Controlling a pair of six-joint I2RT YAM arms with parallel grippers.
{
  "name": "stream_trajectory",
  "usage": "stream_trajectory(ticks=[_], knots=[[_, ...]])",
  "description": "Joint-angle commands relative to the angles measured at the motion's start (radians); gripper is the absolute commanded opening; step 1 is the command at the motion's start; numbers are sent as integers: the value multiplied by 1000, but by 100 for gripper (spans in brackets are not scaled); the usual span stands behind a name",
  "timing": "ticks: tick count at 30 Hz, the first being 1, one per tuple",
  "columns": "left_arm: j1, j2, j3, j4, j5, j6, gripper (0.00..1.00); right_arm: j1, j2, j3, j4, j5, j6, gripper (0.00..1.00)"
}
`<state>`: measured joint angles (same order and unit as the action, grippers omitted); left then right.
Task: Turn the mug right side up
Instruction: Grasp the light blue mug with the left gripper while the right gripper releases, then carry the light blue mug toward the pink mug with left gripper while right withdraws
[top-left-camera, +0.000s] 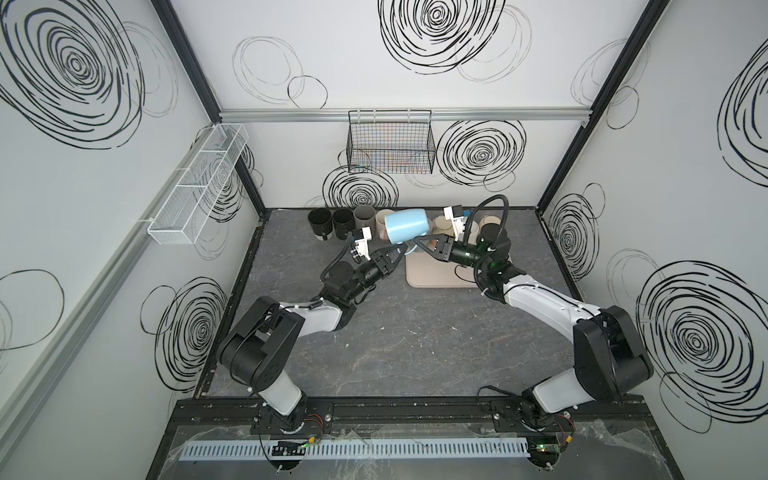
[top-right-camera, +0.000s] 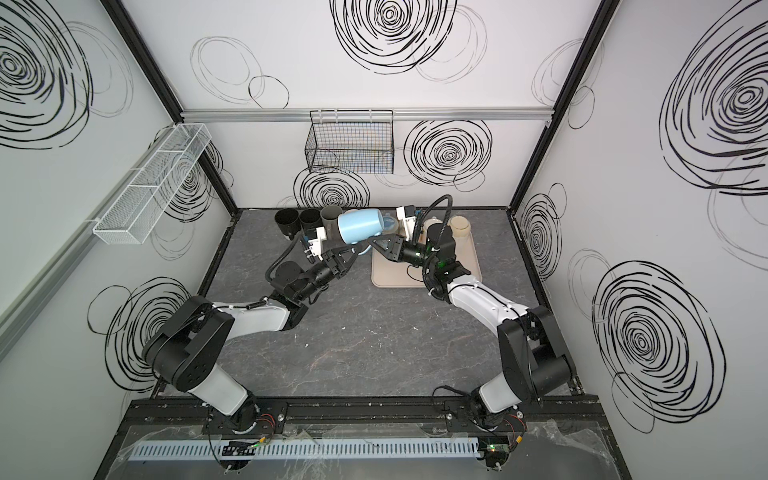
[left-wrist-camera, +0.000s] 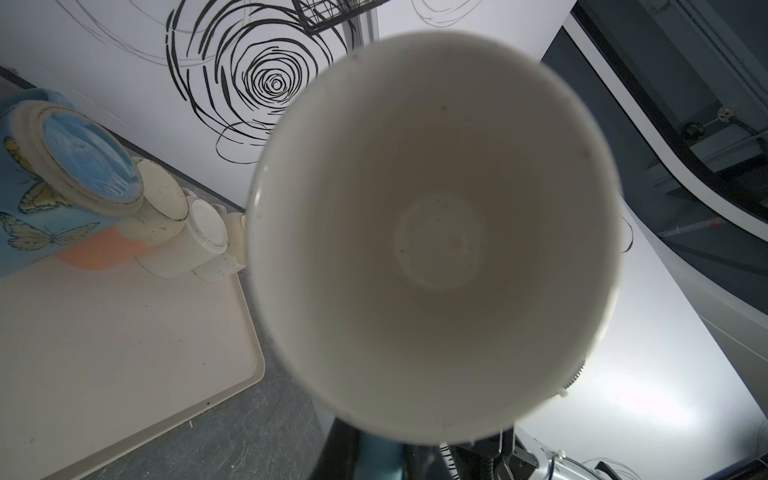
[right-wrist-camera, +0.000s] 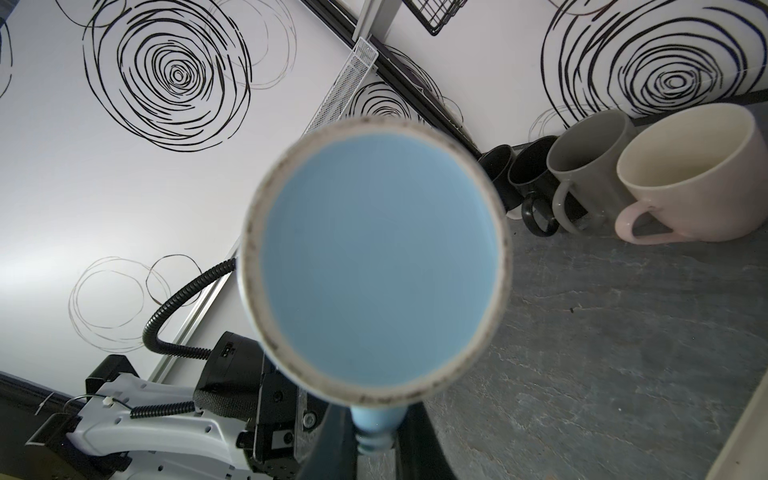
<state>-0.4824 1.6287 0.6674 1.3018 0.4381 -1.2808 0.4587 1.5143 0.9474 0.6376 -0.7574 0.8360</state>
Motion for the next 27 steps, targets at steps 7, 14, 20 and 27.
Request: stream_trajectory(ticks=[7,14,20,27], knots=[[68,-80,-46,111,5,-11,0,4,7,98,-155,39,-159,45],[105,-106,-90,-28,-3,65,0,-7,24,110,-220,63,-201,49],[126,-166,-67,-453,-76,302,0,-45,14,110,-304,115,-222,50],[110,-149,99,-917,-188,614,0,-123,3,93,-337,119,-215,50]])
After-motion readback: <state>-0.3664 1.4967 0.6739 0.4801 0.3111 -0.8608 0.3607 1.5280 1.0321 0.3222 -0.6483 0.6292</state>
